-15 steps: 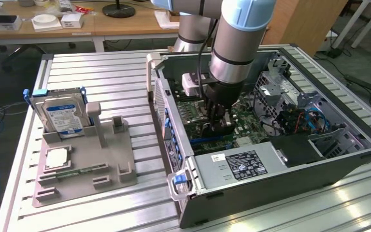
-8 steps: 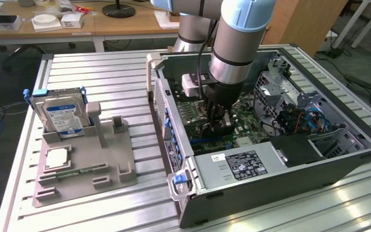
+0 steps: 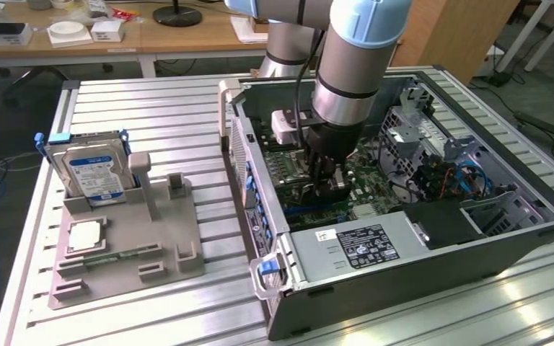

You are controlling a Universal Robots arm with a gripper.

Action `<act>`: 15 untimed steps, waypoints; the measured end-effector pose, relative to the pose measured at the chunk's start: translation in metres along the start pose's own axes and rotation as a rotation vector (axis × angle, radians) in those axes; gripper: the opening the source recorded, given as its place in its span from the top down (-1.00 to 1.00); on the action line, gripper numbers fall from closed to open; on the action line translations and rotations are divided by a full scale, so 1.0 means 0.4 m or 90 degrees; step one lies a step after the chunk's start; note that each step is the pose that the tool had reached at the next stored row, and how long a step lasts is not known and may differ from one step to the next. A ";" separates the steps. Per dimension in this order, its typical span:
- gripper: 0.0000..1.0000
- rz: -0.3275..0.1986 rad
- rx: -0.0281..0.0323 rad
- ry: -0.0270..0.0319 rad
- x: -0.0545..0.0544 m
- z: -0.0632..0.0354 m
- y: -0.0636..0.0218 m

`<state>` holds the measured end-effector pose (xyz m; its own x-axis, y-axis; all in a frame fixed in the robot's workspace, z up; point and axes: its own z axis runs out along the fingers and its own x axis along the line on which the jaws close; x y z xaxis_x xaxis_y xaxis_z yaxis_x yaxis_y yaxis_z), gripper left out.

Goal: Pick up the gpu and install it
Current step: 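Insert the gpu into the slot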

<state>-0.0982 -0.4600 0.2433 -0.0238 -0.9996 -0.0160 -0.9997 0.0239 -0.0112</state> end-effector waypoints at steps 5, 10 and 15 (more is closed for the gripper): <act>0.48 0.000 0.0000 0.0000 0.000 0.000 0.001; 0.48 0.000 0.0000 -0.0001 0.000 0.000 0.001; 0.48 0.000 0.0002 -0.0004 0.000 -0.001 0.001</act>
<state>-0.0984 -0.4601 0.2435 -0.0238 -0.9996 -0.0166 -0.9996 0.0240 -0.0116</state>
